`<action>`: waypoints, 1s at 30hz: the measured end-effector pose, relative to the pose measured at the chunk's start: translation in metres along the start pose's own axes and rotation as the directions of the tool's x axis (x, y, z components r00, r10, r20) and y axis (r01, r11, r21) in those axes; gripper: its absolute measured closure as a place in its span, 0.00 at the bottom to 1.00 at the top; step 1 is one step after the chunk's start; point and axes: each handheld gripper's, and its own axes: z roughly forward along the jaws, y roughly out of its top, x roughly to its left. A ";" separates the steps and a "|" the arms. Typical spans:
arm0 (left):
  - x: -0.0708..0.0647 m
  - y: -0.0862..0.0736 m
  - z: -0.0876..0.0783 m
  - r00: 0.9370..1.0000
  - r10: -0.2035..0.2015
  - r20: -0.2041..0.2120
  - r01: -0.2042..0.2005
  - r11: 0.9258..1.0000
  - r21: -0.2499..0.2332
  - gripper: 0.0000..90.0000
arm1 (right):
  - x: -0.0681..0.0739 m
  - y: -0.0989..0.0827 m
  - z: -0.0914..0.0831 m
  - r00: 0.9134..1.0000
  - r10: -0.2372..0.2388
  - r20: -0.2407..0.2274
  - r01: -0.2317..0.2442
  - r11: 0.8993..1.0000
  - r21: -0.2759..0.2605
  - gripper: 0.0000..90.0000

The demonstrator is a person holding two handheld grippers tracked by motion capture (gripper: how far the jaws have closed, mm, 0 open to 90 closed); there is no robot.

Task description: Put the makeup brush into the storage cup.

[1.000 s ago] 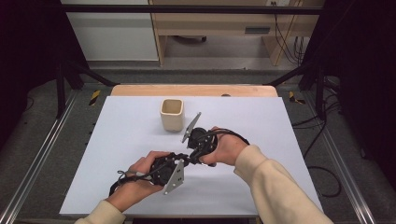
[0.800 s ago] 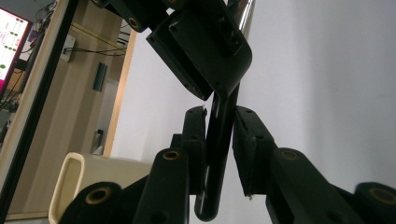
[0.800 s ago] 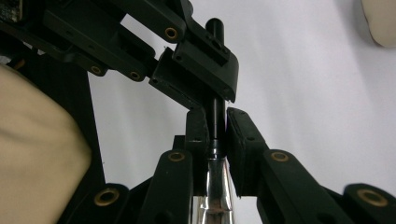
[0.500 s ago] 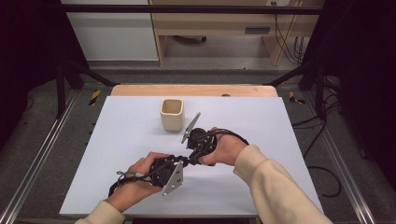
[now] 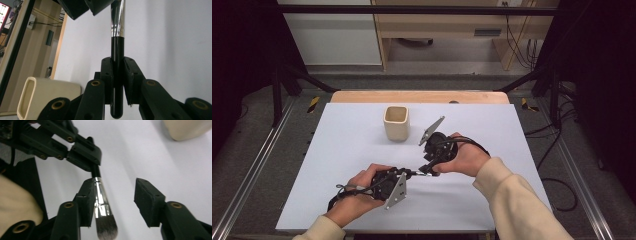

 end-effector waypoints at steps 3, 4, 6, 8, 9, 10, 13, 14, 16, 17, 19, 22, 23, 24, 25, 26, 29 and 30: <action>0.000 0.000 0.001 1.000 0.002 0.003 -0.002 1.000 0.002 0.87 | -0.003 -0.006 -0.002 0.999 0.039 0.008 -0.039 0.999 -0.036 0.50; -0.001 0.000 0.002 1.000 0.003 0.003 -0.003 1.000 0.004 0.87 | -0.004 -0.008 -0.002 0.999 0.050 0.010 -0.049 0.998 -0.050 0.47; -0.001 0.000 0.003 1.000 0.003 0.003 -0.003 1.000 0.004 0.87 | -0.006 -0.012 -0.003 0.999 0.048 0.021 -0.047 0.996 -0.077 0.44; -0.001 0.000 0.004 1.000 -0.002 0.006 0.002 1.000 0.007 0.87 | -0.007 -0.014 -0.004 0.997 0.059 0.042 -0.054 0.993 -0.104 0.40; -0.001 0.000 0.004 1.000 -0.003 0.004 0.003 1.000 0.010 0.87 | -0.007 -0.016 -0.004 0.996 0.064 0.063 -0.056 0.990 -0.126 0.35; -0.001 0.000 0.004 1.000 -0.004 0.003 0.004 1.000 0.010 0.87 | -0.007 -0.017 -0.005 0.995 0.064 0.072 -0.054 0.990 -0.133 0.33; -0.001 0.000 0.005 1.000 -0.005 0.002 0.005 1.000 0.013 0.87 | -0.009 -0.019 -0.006 0.991 0.080 0.104 -0.062 0.984 -0.166 0.26; -0.001 0.001 0.005 1.000 -0.006 0.002 0.006 1.000 0.014 0.87 | -0.010 -0.020 -0.006 0.990 0.083 0.118 -0.060 0.981 -0.186 0.25; -0.001 0.000 0.005 1.000 -0.006 0.000 0.006 1.000 0.015 0.87 | -0.011 -0.021 -0.007 0.987 0.095 0.132 -0.066 0.976 -0.209 0.21; -0.001 0.000 0.005 1.000 -0.012 -0.003 0.012 1.000 0.012 0.87 | -0.011 -0.021 -0.008 0.984 0.103 0.145 -0.070 0.974 -0.217 0.19; 0.001 0.000 0.005 1.000 -0.014 -0.002 0.014 1.000 0.018 0.87 | -0.013 -0.022 -0.009 0.981 0.113 0.156 -0.074 0.969 -0.236 0.17; 0.001 -0.002 0.005 0.999 -0.035 -0.009 0.035 0.999 0.015 0.87 | -0.017 -0.027 -0.014 0.971 0.153 0.183 -0.095 0.951 -0.294 0.12; 0.002 -0.002 0.005 0.999 -0.039 -0.013 0.039 0.999 0.014 0.87 | -0.018 -0.029 -0.015 0.968 0.172 0.185 -0.107 0.942 -0.317 0.10; 0.003 -0.003 0.005 0.999 -0.041 -0.016 0.042 0.999 0.013 0.87 | -0.018 -0.031 -0.017 0.965 0.190 0.181 -0.118 0.931 -0.347 0.09; 0.003 -0.005 0.006 0.998 -0.056 -0.018 0.056 0.998 0.013 0.87 | -0.018 -0.034 -0.019 0.963 0.207 0.173 -0.129 0.918 -0.376 0.08; 0.004 -0.006 0.006 0.998 -0.058 -0.019 0.058 0.998 0.015 0.87 | -0.017 -0.038 -0.020 0.958 0.227 0.174 -0.138 0.899 -0.415 0.07; 0.008 -0.009 0.008 0.995 -0.092 -0.025 0.092 0.996 0.016 0.87 | -0.015 -0.050 -0.022 0.949 0.247 0.194 -0.127 0.867 -0.482 0.05; 0.010 -0.011 0.009 0.994 -0.109 -0.027 0.109 0.994 0.011 0.87 | -0.015 -0.055 -0.022 0.945 0.256 0.203 -0.125 0.858 -0.499 0.05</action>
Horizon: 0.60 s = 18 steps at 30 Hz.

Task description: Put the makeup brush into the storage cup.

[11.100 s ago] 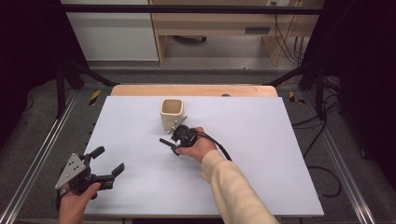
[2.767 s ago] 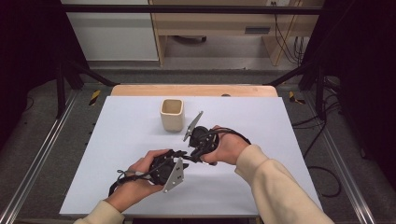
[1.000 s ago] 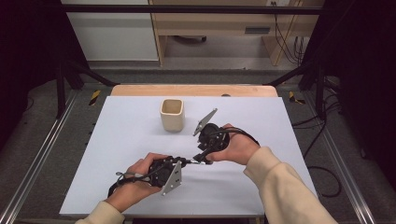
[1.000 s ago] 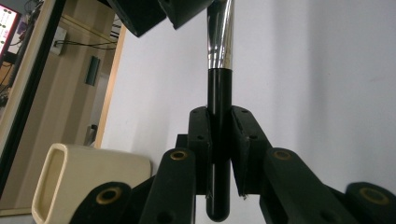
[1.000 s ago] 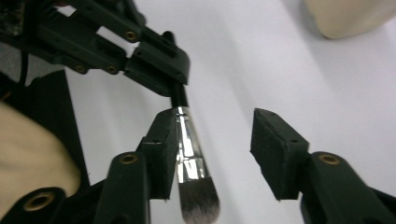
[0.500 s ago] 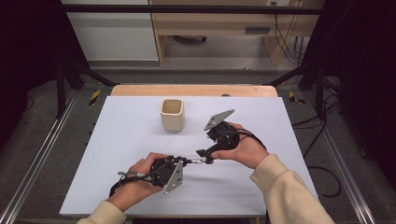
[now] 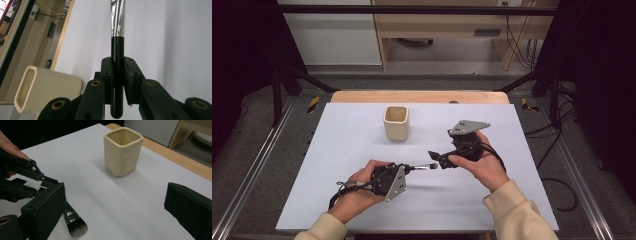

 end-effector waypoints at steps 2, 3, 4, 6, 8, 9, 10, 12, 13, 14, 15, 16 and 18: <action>0.002 -0.002 0.004 0.998 -0.066 -0.006 0.066 0.997 -0.037 0.87 | -0.005 -0.011 -0.004 1.000 0.016 0.025 -0.016 0.999 -0.031 0.05; 0.004 -0.004 0.007 0.995 -0.102 -0.007 0.101 0.993 -0.059 0.87 | -0.007 -0.016 -0.004 0.999 0.022 0.032 -0.021 0.999 -0.039 0.05; 0.009 -0.005 0.007 0.996 -0.083 -0.010 0.083 0.996 -0.037 0.87 | -0.010 -0.023 -0.006 0.998 0.037 0.052 -0.035 0.998 -0.048 0.05; 0.013 -0.007 0.010 0.992 -0.128 -0.013 0.127 0.991 -0.048 0.88 | -0.013 -0.034 -0.008 0.995 0.057 0.076 -0.053 0.997 -0.064 0.06; 0.019 -0.008 0.011 0.986 -0.160 -0.033 0.159 0.986 -0.050 0.87 | -0.017 -0.045 -0.011 0.991 0.087 0.100 -0.078 0.993 -0.091 0.07; 0.023 -0.008 0.012 0.983 -0.178 -0.046 0.175 0.983 -0.056 0.87 | -0.018 -0.051 -0.012 0.989 0.102 0.111 -0.090 0.990 -0.109 0.07; 0.026 -0.008 0.011 0.980 -0.192 -0.051 0.189 0.980 -0.060 0.87 | -0.018 -0.058 -0.013 0.985 0.115 0.127 -0.099 0.988 -0.121 0.07; 0.031 -0.007 0.010 0.974 -0.217 -0.057 0.213 0.974 -0.072 0.87 | -0.019 -0.068 -0.014 0.981 0.122 0.154 -0.102 0.986 -0.134 0.07; 0.035 -0.006 0.009 0.973 -0.221 -0.061 0.216 0.974 -0.070 0.87 | -0.019 -0.073 -0.014 0.978 0.133 0.163 -0.110 0.984 -0.142 0.07; 0.038 -0.005 0.009 0.971 -0.230 -0.068 0.225 0.972 -0.075 0.87 | -0.020 -0.078 -0.014 0.974 0.145 0.174 -0.120 0.982 -0.148 0.08; 0.042 -0.005 0.008 0.969 -0.238 -0.071 0.233 0.970 -0.076 0.87 | -0.020 -0.083 -0.015 0.970 0.154 0.189 -0.125 0.980 -0.157 0.08; 0.047 -0.004 0.007 0.963 -0.259 -0.077 0.252 0.963 -0.092 0.87 | -0.021 -0.088 -0.015 0.967 0.161 0.197 -0.129 0.977 -0.168 0.09; 0.054 -0.003 0.004 0.956 -0.281 -0.085 0.271 0.957 -0.106 0.87 | -0.023 -0.095 -0.018 0.966 0.174 0.193 -0.140 0.974 -0.176 0.10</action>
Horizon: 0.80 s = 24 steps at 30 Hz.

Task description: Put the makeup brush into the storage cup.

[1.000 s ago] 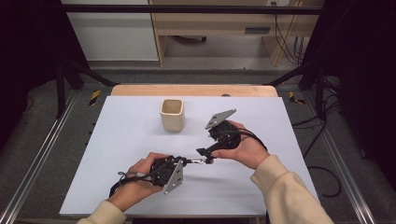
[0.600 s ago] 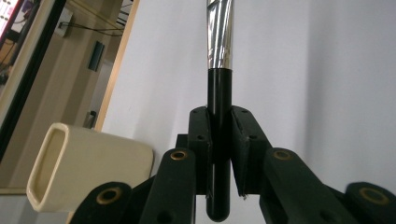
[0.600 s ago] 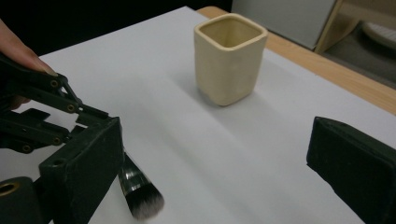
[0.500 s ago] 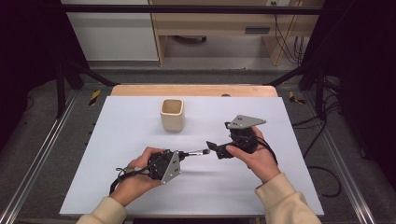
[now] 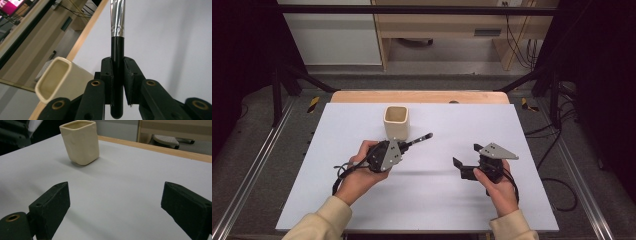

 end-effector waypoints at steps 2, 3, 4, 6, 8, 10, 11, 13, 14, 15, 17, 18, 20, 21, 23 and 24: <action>0.007 0.003 -0.003 1.000 -0.018 -0.014 0.018 1.000 -0.011 0.87 | -0.003 -0.004 -0.003 1.000 0.021 0.009 -0.021 1.000 -0.018 0.09; 0.011 0.005 -0.004 0.999 -0.033 -0.022 0.032 0.999 -0.018 0.87 | -0.005 -0.005 -0.005 1.000 0.026 0.016 -0.026 0.999 -0.022 0.09; 0.013 0.006 -0.006 0.998 -0.047 -0.029 0.046 0.999 -0.025 0.87 | -0.006 -0.007 -0.006 0.999 0.030 0.030 -0.030 0.999 -0.032 0.08; 0.018 0.007 -0.009 0.998 -0.054 -0.043 0.053 0.998 -0.025 0.87 | -0.006 -0.009 -0.008 0.998 0.038 0.048 -0.036 0.998 -0.046 0.08; 0.022 0.008 -0.011 0.996 -0.071 -0.052 0.069 0.997 -0.030 0.87 | -0.006 -0.011 -0.007 0.997 0.043 0.066 -0.039 0.997 -0.064 0.07; 0.027 0.008 -0.014 0.995 -0.074 -0.059 0.072 0.997 -0.031 0.87 | -0.004 -0.013 -0.005 0.996 0.065 0.067 -0.061 0.996 -0.067 0.07; 0.029 0.008 -0.015 0.994 -0.087 -0.065 0.085 0.996 -0.038 0.87 | -0.004 -0.013 -0.005 0.995 0.087 0.057 -0.082 0.994 -0.075 0.06; 0.033 0.008 -0.016 0.992 -0.102 -0.077 0.099 0.994 -0.040 0.87 | -0.002 -0.014 -0.003 0.994 0.090 0.055 -0.086 0.993 -0.082 0.06; 0.036 0.008 -0.017 0.991 -0.103 -0.081 0.100 0.994 -0.039 0.87 | -0.002 -0.014 -0.002 0.995 0.078 0.067 -0.073 0.994 -0.077 0.06; 0.038 0.008 -0.017 0.990 -0.116 -0.083 0.112 0.993 -0.046 0.87 | -0.002 -0.015 -0.001 0.995 0.071 0.076 -0.066 0.995 -0.073 0.06; 0.042 0.009 -0.018 0.988 -0.126 -0.093 0.122 0.991 -0.051 0.87 | -0.002 -0.016 0.001 0.994 0.063 0.087 -0.058 0.997 -0.059 0.06; 0.045 0.010 -0.018 0.987 -0.131 -0.096 0.126 0.991 -0.053 0.87 | -0.002 -0.017 0.001 0.995 0.046 0.093 -0.041 0.998 -0.053 0.06; 0.050 0.011 -0.018 0.982 -0.161 -0.103 0.155 0.985 -0.070 0.87 | -0.002 -0.018 0.002 0.994 0.020 0.106 -0.016 0.999 -0.040 0.06; 0.053 0.012 -0.018 0.978 -0.176 -0.108 0.168 0.983 -0.080 0.87 | -0.001 -0.019 0.003 0.994 0.014 0.111 -0.010 0.999 -0.036 0.06; 0.059 0.014 -0.017 0.972 -0.206 -0.112 0.196 0.976 -0.093 0.88 | -0.001 -0.021 0.004 0.992 -0.021 0.125 0.024 1.000 -0.017 0.06; 0.062 0.015 -0.017 0.969 -0.218 -0.116 0.207 0.973 -0.098 0.88 | 0.000 -0.022 0.005 0.991 -0.030 0.129 0.032 0.999 -0.007 0.06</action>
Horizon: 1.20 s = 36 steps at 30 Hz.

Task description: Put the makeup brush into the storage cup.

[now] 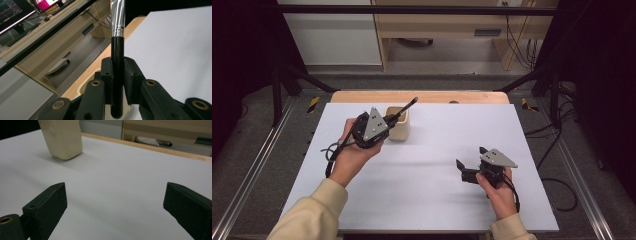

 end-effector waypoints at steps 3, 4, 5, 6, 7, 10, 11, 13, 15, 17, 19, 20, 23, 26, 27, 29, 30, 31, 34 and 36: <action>0.004 0.003 0.003 1.000 -0.019 -0.009 0.019 1.000 -0.007 0.88 | 0.000 -0.001 0.001 1.000 -0.019 0.003 0.019 1.000 0.007 0.06; 0.005 0.003 0.004 1.000 -0.023 -0.010 0.022 1.000 -0.008 0.87 | 0.000 -0.001 0.000 1.000 -0.025 0.005 0.025 1.000 0.002 0.06; 0.006 0.003 0.004 0.999 -0.033 -0.012 0.033 0.999 -0.012 0.87 | -0.001 -0.001 0.000 1.000 -0.020 0.007 0.020 1.000 0.001 0.06; 0.007 0.004 0.005 0.999 -0.043 -0.017 0.043 0.999 -0.016 0.88 | -0.001 -0.001 -0.001 1.000 -0.021 0.011 0.021 1.000 -0.002 0.06; 0.008 0.004 0.006 0.998 -0.053 -0.020 0.053 0.998 -0.018 0.88 | -0.002 -0.001 -0.002 1.000 -0.020 0.014 0.020 1.000 -0.005 0.06; 0.010 0.003 0.007 0.996 -0.087 -0.029 0.086 0.996 -0.030 0.87 | -0.003 -0.001 -0.003 1.000 -0.014 0.025 0.015 1.000 -0.012 0.06; 0.011 0.003 0.007 0.995 -0.094 -0.036 0.093 0.995 -0.032 0.87 | -0.003 -0.002 -0.003 1.000 -0.018 0.026 0.018 1.000 -0.013 0.06; 0.013 0.002 0.008 0.993 -0.107 -0.050 0.106 0.994 -0.035 0.87 | -0.003 -0.002 -0.004 0.999 -0.012 0.029 0.012 1.000 -0.011 0.06; 0.015 0.001 0.008 0.988 -0.139 -0.063 0.137 0.990 -0.044 0.87 | -0.003 -0.002 -0.005 0.999 -0.017 0.035 0.018 1.000 -0.013 0.06; 0.016 0.000 0.009 0.985 -0.152 -0.087 0.148 0.988 -0.045 0.87 | -0.003 -0.003 -0.006 0.999 -0.013 0.040 0.014 1.000 -0.014 0.06; 0.017 0.000 0.012 0.981 -0.158 -0.112 0.154 0.987 -0.043 0.87 | -0.004 -0.003 -0.007 0.999 -0.018 0.044 0.019 1.000 -0.017 0.06; 0.017 0.000 0.013 0.979 -0.168 -0.116 0.164 0.985 -0.046 0.87 | -0.004 -0.003 -0.008 0.999 -0.013 0.045 0.014 1.000 -0.020 0.06; 0.016 -0.001 0.017 0.977 -0.170 -0.128 0.165 0.985 -0.047 0.87 | -0.006 -0.004 -0.010 0.999 -0.017 0.048 0.018 1.000 -0.026 0.06; 0.015 -0.004 0.023 0.976 -0.165 -0.140 0.161 0.986 -0.040 0.87 | -0.008 -0.005 -0.011 0.998 -0.020 0.055 0.022 0.999 -0.028 0.06; 0.015 -0.005 0.025 0.975 -0.168 -0.144 0.165 0.986 -0.037 0.87 | -0.009 -0.005 -0.011 0.998 -0.017 0.055 0.018 0.999 -0.028 0.06; 0.015 -0.005 0.027 0.972 -0.179 -0.149 0.176 0.984 -0.036 0.87 | -0.010 -0.005 -0.012 0.998 -0.017 0.058 0.019 0.999 -0.032 0.06; 0.015 -0.006 0.028 0.971 -0.187 -0.150 0.183 0.982 -0.040 0.87 | -0.011 -0.005 -0.013 0.998 -0.017 0.060 0.019 0.999 -0.033 0.06; 0.015 -0.006 0.030 0.967 -0.203 -0.152 0.198 0.979 -0.046 0.87 | -0.011 -0.005 -0.013 0.998 -0.017 0.061 0.019 0.999 -0.034 0.06; 0.016 -0.006 0.034 0.961 -0.229 -0.157 0.223 0.973 -0.056 0.87 | -0.012 -0.006 -0.014 0.998 -0.018 0.060 0.020 0.999 -0.033 0.06; 0.016 -0.007 0.038 0.956 -0.246 -0.158 0.239 0.969 -0.064 0.87 | -0.013 -0.006 -0.014 0.998 -0.019 0.059 0.021 0.999 -0.033 0.07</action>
